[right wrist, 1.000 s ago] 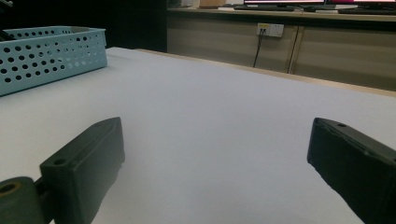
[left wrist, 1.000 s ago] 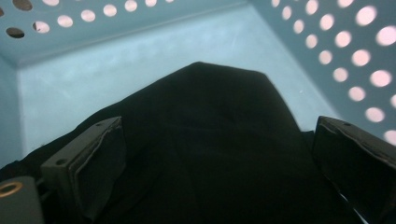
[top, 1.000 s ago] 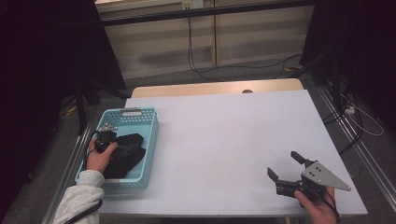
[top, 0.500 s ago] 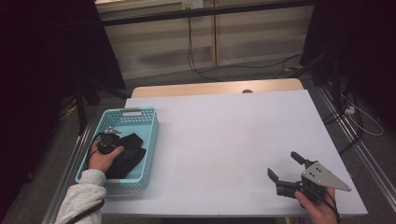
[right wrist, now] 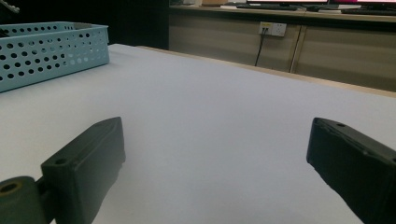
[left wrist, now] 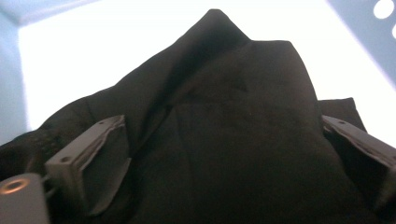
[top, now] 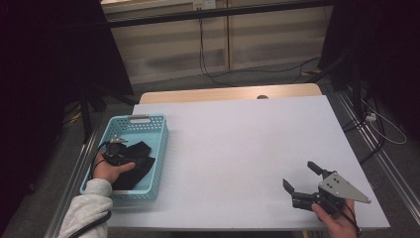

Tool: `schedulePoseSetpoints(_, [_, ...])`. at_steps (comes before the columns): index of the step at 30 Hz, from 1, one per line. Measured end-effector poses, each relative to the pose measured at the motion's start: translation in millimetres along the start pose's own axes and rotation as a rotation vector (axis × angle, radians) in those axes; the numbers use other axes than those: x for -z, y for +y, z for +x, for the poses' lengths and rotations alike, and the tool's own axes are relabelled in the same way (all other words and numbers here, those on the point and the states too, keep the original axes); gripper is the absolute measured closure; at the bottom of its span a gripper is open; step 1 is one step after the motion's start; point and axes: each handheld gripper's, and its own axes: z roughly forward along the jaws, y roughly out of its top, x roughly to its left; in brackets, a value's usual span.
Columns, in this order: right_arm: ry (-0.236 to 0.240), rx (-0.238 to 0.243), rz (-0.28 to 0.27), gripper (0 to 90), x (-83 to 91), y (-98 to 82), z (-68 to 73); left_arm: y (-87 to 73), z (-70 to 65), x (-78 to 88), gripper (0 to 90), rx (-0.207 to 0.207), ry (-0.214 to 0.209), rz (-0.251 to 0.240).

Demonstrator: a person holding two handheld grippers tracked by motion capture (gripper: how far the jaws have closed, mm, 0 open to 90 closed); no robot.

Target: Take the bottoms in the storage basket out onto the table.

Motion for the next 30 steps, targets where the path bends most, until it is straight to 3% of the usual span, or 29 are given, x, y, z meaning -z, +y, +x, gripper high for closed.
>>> schedulePoseSetpoints(4, [0.002, 0.0, -0.003, 3.5, -0.1, 0.1, -0.3, -2.0, 1.3, 3.7, 20.4, 0.02, 0.006, -0.021])
schedulePoseSetpoints(10, [0.0, -0.002, -0.005, 3.6, -0.1, 0.4, -0.2, -0.4, 1.2, 8.4, 39.2, 0.018, -0.001, -0.01])
schedulePoseSetpoints(15, [0.005, 0.003, -0.004, 3.5, -0.7, 0.8, 0.9, 1.8, 0.4, 10.8, 65.1, 0.025, -0.017, 0.004])
schedulePoseSetpoints(17, [0.004, 0.0, -0.003, 3.5, -1.0, 0.6, 0.8, 2.6, -1.8, 9.9, 68.8, 0.032, -0.001, -0.004])
schedulePoseSetpoints(23, [0.002, 0.001, -0.004, 3.5, -2.2, 0.7, 1.2, 12.8, -10.7, 7.8, 74.0, -0.001, 0.047, 0.016])
schedulePoseSetpoints(24, [0.003, 0.002, -0.004, 3.5, -2.4, 0.7, 1.3, 15.9, -12.8, 6.9, 74.3, -0.019, 0.055, 0.009])
schedulePoseSetpoints(27, [0.002, 0.004, -0.005, 3.5, -2.6, 0.9, 1.8, 23.9, -18.6, 5.1, 76.8, -0.023, 0.044, -0.032])
schedulePoseSetpoints(29, [0.004, 0.005, -0.005, 3.5, -2.7, 0.8, 1.7, 30.5, -21.4, 4.0, 78.7, -0.011, 0.009, -0.095])
schedulePoseSetpoints(30, [0.004, 0.005, -0.004, 3.6, -2.9, 0.6, 1.6, 34.8, -24.0, 3.0, 79.4, -0.007, -0.028, -0.132])
